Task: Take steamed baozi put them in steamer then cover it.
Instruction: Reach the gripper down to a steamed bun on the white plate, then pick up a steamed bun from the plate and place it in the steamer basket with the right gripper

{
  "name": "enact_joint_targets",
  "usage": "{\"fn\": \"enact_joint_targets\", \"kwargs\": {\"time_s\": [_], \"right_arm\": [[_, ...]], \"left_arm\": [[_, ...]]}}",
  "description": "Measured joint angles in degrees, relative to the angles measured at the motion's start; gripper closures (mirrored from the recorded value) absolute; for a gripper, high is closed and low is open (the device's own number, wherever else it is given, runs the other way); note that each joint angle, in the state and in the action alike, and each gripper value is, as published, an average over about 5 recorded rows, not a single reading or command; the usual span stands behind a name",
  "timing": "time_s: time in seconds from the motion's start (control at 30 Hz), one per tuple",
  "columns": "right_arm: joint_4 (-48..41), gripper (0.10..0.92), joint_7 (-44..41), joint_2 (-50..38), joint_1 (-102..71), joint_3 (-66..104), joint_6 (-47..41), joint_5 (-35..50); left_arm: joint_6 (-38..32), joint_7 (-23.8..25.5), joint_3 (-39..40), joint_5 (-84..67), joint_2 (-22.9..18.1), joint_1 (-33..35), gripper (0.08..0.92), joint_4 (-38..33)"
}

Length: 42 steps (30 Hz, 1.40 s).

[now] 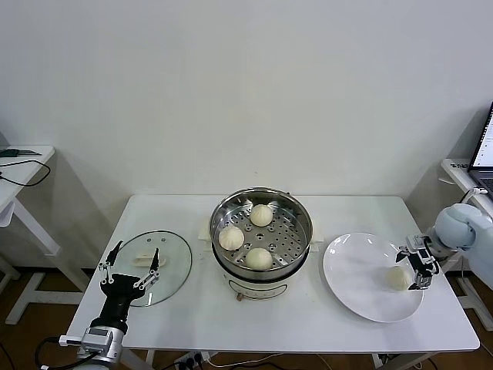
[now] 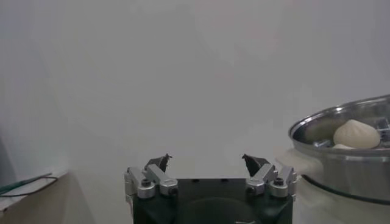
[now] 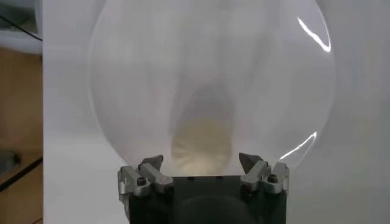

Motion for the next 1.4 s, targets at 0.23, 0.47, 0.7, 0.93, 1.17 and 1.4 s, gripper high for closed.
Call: {"fn": "enact_joint_targets", "kwargs": {"time_s": [0.23,0.47,0.7,0.93,1.17,1.4], "right_arm": [[-0.8,0.203,0.4,1.1,-1.4,1.0,0.1,-1.0],[-1.2,0.203,0.7,2.0,-2.0,1.5,0.2,-1.8],[-1.5,0.248,0.8,2.3,-2.3,1.8,0.3,-2.6],[-1.9,0.388,0.8,2.6,-2.2,1.8,0.6,-3.0],[-1.6,0.406,0.6,2.5,-1.8,1.8,0.6,-2.7],[0.7,0.406,-0.3,0.7,0.9,-0.1,-0.4,-0.3]], "left_arm": [[0.0,-0.2,0.2,0.2,-0.2,-0.2,0.177,0.4],[0.1,-0.3,0.6,0.3,-0.2,-0.4,0.177,0.5],[0.1,-0.3,0.7,0.4,-0.1,-0.7,0.177,0.8],[0.1,-0.3,0.8,0.4,-0.1,-0.9,0.177,0.9],[0.1,-0.3,0.8,0.4,-0.2,-0.8,0.177,0.9],[0.1,-0.5,1.3,0.5,-0.3,-0.9,0.177,0.6]]}}
